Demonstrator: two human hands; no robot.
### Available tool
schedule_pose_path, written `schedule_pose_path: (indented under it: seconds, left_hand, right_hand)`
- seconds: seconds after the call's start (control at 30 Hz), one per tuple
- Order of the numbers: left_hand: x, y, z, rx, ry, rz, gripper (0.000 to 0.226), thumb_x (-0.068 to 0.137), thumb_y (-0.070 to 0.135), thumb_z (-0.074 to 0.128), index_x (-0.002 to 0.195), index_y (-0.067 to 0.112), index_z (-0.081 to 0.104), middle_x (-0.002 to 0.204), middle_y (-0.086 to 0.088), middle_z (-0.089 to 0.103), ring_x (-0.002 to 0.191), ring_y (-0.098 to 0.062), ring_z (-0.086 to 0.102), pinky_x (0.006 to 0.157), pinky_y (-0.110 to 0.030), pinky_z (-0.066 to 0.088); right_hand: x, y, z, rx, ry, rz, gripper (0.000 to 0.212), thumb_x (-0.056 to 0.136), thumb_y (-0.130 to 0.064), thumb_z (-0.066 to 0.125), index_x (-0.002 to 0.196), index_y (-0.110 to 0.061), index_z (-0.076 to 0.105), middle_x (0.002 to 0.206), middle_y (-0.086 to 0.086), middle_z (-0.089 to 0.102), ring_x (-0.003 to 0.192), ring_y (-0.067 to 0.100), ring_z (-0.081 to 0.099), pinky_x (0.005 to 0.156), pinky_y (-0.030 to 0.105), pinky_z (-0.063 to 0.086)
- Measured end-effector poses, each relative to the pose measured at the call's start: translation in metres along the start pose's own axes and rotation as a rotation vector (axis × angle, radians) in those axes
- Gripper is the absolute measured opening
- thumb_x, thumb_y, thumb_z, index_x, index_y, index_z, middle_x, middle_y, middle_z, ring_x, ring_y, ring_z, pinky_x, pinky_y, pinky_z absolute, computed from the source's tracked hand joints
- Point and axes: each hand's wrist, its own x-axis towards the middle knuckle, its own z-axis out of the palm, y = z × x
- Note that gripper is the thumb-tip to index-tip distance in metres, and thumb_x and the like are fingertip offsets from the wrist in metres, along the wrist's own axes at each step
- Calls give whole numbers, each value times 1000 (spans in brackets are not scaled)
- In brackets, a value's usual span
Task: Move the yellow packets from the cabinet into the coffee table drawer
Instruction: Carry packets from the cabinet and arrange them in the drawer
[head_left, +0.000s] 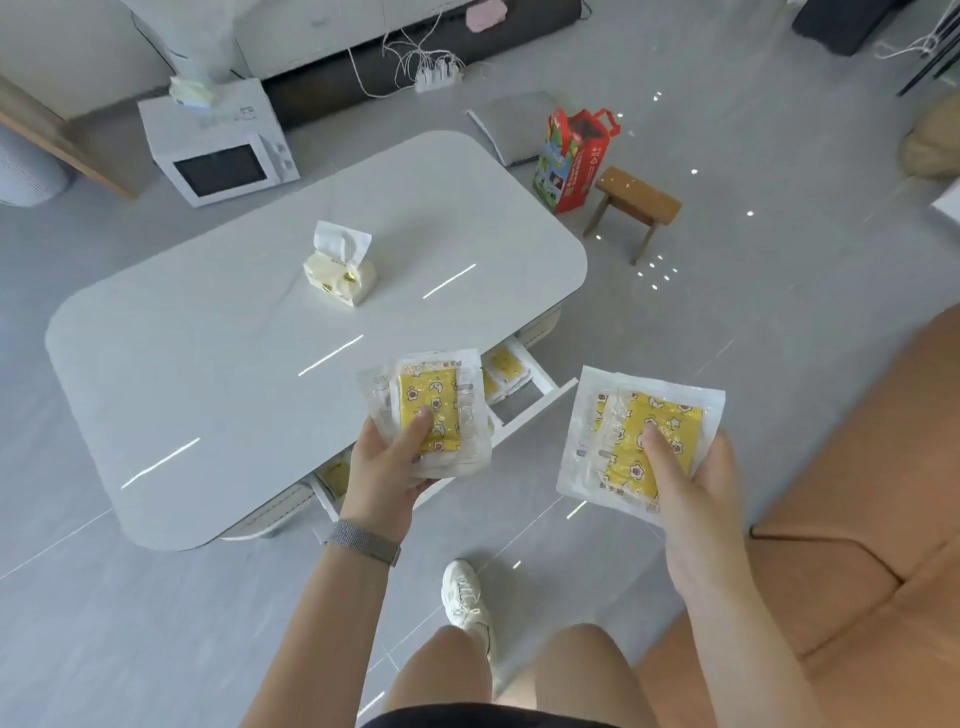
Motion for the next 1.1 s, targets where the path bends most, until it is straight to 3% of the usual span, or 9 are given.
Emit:
schedule_pose_path:
  seconds: [0.13, 0.3, 0.43, 0.6, 0.7, 0.8, 0.87, 0.97, 1.1]
  left_hand:
    - [33, 4, 11, -1, 38, 0, 33, 93, 17, 63, 125, 14, 57, 109, -7, 72, 86, -20, 71, 62, -32, 57]
    - [74, -22, 26, -19, 123, -35, 25, 93, 18, 64, 117, 16, 60, 101, -5, 73, 81, -19, 70, 63, -33, 56]
    - [111, -57, 45, -26, 187, -72, 39, 86, 29, 72, 120, 15, 58, 100, -13, 68, 84, -26, 64, 73, -44, 51]
    - [163, -108, 74, -65, 251, -110, 27, 88, 23, 62, 114, 18, 60, 96, -8, 72, 75, -20, 68, 65, -35, 53]
    - [193, -135, 91, -92, 261, -138, 26, 88, 24, 58, 114, 19, 60, 98, -6, 73, 75, -16, 70, 57, -29, 54]
    - [216, -156, 104, -93, 262, -134, 37, 89, 29, 55, 123, 15, 59, 113, -8, 71, 103, -26, 68, 83, -42, 55]
    - [224, -170, 106, -99, 291, -154, 40, 89, 33, 57, 123, 14, 59, 116, -11, 70, 112, -33, 64, 93, -51, 50]
    - [231, -192, 99, -141, 356, -222, 38, 88, 33, 55, 120, 14, 61, 111, -14, 71, 104, -37, 66, 86, -50, 54]
    - [233, -208, 80, -193, 339, -264, 28, 99, 19, 46, 121, 17, 62, 107, -7, 72, 98, -26, 67, 84, -40, 55]
  right_hand:
    - [39, 3, 31, -27, -69, 34, 22, 94, -16, 63, 115, -15, 56, 103, -2, 72, 92, 10, 71, 65, 21, 56]
    - [94, 25, 61, -84, -186, 95, 18, 94, -18, 62, 110, -20, 57, 100, -5, 73, 92, 11, 71, 67, 27, 57]
    - [145, 49, 74, -135, -263, 97, 24, 94, -22, 61, 117, -22, 54, 109, -3, 71, 101, 15, 69, 81, 40, 55]
    - [210, 83, 76, -151, -377, 135, 37, 93, -15, 57, 127, -24, 45, 110, -8, 70, 100, 8, 68, 73, 24, 57]
    - [246, 106, 74, -196, -445, 189, 50, 87, -14, 61, 133, -25, 42, 115, -7, 68, 104, 8, 67, 76, 26, 58]
    - [271, 132, 70, -254, -509, 289, 38, 81, -21, 63, 118, -19, 57, 106, -4, 74, 99, 13, 70, 75, 27, 58]
    - [282, 150, 70, -310, -540, 318, 33, 77, -26, 64, 109, -19, 63, 101, -4, 75, 95, 12, 71, 74, 25, 58]
    - [287, 176, 71, -364, -580, 341, 33, 76, -29, 65, 108, -20, 63, 100, -6, 75, 94, 9, 71, 71, 22, 57]
    - [285, 206, 75, -408, -619, 343, 35, 76, -32, 66, 110, -26, 61, 101, -12, 74, 95, 4, 69, 72, 18, 55]
